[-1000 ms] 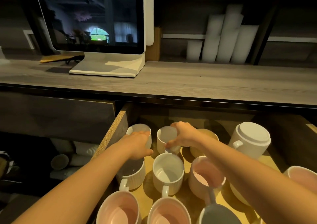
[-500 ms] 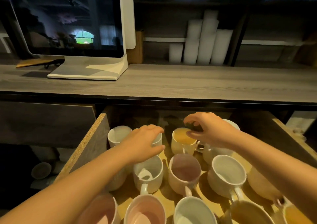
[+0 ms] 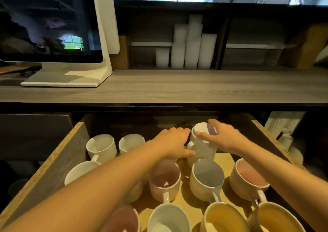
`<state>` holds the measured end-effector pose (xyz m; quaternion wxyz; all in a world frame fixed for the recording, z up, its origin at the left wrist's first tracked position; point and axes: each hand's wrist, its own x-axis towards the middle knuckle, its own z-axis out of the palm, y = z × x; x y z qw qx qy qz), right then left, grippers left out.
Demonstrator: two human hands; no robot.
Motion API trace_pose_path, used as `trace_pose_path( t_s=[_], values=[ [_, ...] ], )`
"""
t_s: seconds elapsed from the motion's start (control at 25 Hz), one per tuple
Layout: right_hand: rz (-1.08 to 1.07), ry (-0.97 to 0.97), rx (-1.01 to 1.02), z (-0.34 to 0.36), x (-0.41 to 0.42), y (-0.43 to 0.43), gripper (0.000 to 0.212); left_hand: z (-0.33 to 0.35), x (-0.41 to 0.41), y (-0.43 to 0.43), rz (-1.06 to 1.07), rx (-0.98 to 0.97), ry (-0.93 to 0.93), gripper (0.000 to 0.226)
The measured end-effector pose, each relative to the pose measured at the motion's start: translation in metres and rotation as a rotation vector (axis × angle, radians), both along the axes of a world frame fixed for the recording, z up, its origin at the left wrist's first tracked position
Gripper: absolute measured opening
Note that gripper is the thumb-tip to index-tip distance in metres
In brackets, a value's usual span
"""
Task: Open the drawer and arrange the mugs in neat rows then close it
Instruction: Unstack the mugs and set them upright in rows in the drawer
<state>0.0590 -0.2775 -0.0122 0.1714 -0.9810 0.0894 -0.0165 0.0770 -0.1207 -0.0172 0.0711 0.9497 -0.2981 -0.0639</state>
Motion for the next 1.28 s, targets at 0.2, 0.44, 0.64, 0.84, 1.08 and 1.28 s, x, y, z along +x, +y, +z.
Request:
trace_pose_path(
  t_s=[0.2, 0.44, 0.64, 0.84, 1.08, 1.28],
  values=[
    [-0.010, -0.002, -0.123, -0.007, 0.011, 0.003, 0.084, -0.016, 0.009, -0.014, 0.059, -0.307, 0.225, 0.068],
    [-0.010, -0.087, 0.021, -0.003, 0.008, -0.003, 0.078, -0.027, 0.002, -0.002, 0.034, -0.345, 0.256, 0.083],
    [0.055, -0.206, 0.335, 0.019, -0.004, -0.017, 0.072, -0.023, 0.009, 0.012, 0.077, -0.473, 0.283, 0.095],
    [0.172, -0.151, 0.909, 0.026, -0.015, -0.021, 0.062, -0.011, 0.012, 0.015, 0.034, -0.889, 0.482, 0.081],
    [0.288, 0.030, 1.104, 0.016, -0.013, -0.024, 0.075, -0.006, 0.007, 0.014, 0.056, -1.174, 0.441, 0.062],
    [0.452, 0.172, 0.927, 0.015, -0.014, -0.032, 0.089, 0.000, 0.001, 0.013, 0.005, -1.138, 0.353, 0.063]
  ],
)
